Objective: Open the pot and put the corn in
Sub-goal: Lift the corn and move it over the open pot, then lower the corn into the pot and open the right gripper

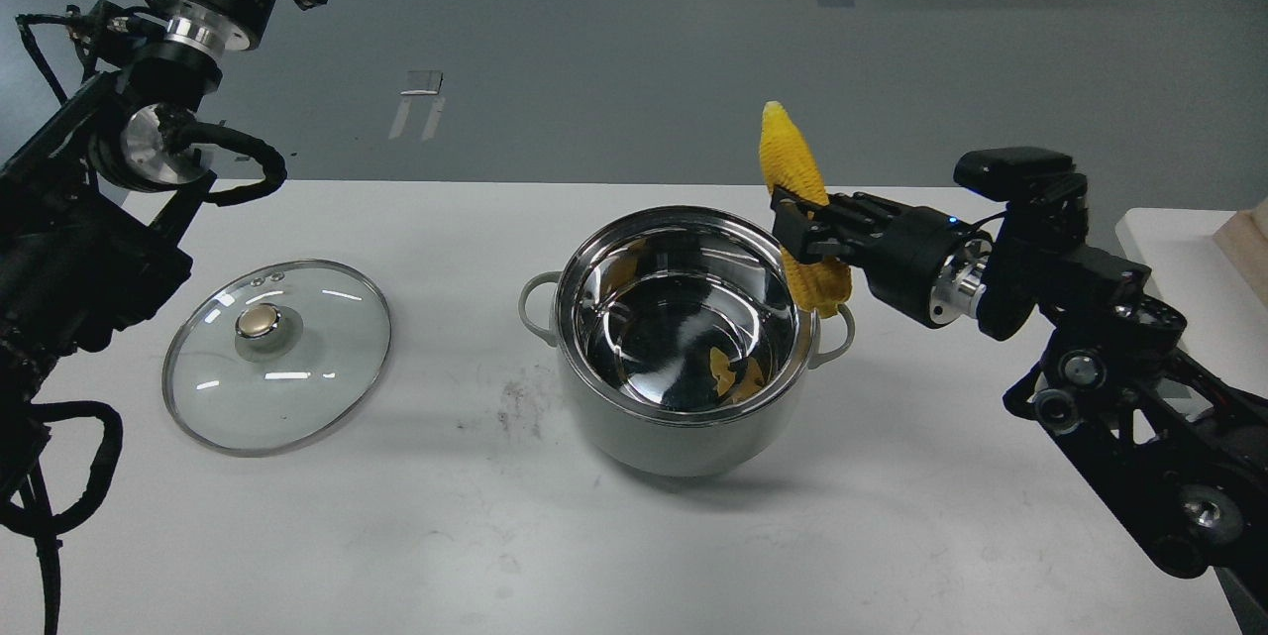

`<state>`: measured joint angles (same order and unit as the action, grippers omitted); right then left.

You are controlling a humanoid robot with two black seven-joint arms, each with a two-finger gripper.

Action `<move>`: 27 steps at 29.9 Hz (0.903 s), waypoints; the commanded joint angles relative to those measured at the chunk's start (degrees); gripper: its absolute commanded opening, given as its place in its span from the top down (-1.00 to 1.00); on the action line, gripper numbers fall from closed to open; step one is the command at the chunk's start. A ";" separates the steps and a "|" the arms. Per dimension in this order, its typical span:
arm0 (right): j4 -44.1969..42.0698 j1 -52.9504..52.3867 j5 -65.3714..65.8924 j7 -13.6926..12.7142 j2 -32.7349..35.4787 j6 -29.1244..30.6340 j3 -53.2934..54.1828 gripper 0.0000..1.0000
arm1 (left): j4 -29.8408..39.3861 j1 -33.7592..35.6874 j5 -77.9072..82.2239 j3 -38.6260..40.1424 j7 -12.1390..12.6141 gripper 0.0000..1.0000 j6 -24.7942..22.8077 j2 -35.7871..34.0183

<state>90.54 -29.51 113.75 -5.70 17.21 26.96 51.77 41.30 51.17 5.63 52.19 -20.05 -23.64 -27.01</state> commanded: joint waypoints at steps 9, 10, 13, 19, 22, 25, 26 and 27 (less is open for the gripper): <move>-5.10 -2.75 0.34 -0.19 -3.94 0.03 -8.78 0.46 | 0.89 -0.29 -0.01 0.11 -0.08 -0.95 0.26 0.02; -5.11 -2.74 0.34 -0.19 -3.85 -0.06 -8.87 0.38 | 0.89 -0.29 -0.01 0.11 -0.08 -0.95 0.26 0.11; -5.19 -2.74 0.34 -0.10 -3.85 0.03 -9.31 0.27 | 0.89 -0.37 0.08 0.11 -0.08 -0.95 0.26 0.20; -5.72 -3.01 0.25 0.16 -4.46 -0.15 -9.23 -0.34 | 0.89 -0.37 -0.01 0.11 -0.08 -0.95 0.18 0.20; -5.72 -3.10 0.07 0.43 -4.73 -0.15 -9.23 -0.92 | 0.89 -0.37 0.08 0.02 -0.08 -0.95 0.18 -0.06; -5.63 -3.18 -0.01 0.60 -4.73 -0.15 -9.23 -0.93 | 0.89 -0.37 0.08 0.02 -0.08 -0.95 0.18 -0.15; -5.63 -3.27 -0.02 0.60 -4.55 -0.15 -9.23 -0.93 | 0.89 -0.37 -0.01 0.02 -0.08 -0.95 0.18 -0.15; -5.63 -3.27 -0.02 0.60 -4.55 -0.15 -9.23 -0.93 | 0.89 -0.37 -0.01 0.02 -0.08 -0.95 0.18 -0.15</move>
<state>84.82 -32.69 113.78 -5.17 12.51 26.80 42.53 42.19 50.80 5.66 52.21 -20.13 -23.44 -27.14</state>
